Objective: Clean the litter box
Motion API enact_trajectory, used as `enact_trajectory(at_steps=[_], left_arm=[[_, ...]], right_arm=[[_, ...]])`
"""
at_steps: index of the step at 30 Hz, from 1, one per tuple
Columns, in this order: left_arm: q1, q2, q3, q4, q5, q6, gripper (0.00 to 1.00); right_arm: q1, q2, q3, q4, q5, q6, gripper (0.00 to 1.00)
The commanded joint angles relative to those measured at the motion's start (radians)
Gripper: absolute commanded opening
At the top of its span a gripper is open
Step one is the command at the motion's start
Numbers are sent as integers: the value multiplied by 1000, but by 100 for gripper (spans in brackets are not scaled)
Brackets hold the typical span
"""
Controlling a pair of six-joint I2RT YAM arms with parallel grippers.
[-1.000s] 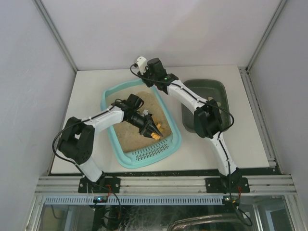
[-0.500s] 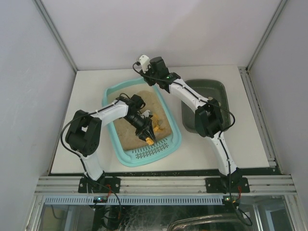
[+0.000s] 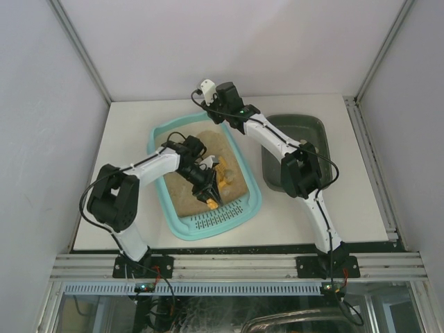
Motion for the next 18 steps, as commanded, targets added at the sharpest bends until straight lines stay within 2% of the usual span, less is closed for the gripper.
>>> enact_trajectory(at_steps=[1,3,6,8,14,18], left_arm=[[0,-109,-69,96,-30,24,0],[0,-129,-66,96,-40,22,0],[2,-138,-68,117,-43,23,0],[2,-138,-70,141,-37,16,0],[7,-183,-109,218,-35,-10,0],[22,-231,-169,292,-31,-41,0]], right_arm=[[-41,-8,-24,-29,41,29,8],[-35,-8,-25,-26,49,27,12],[-28,-10,-36,-21,60,22,12],[-22,-12,-37,-22,62,21,17],[-14,-20,-41,-21,65,18,57],[-9,-26,-36,-19,47,23,78]])
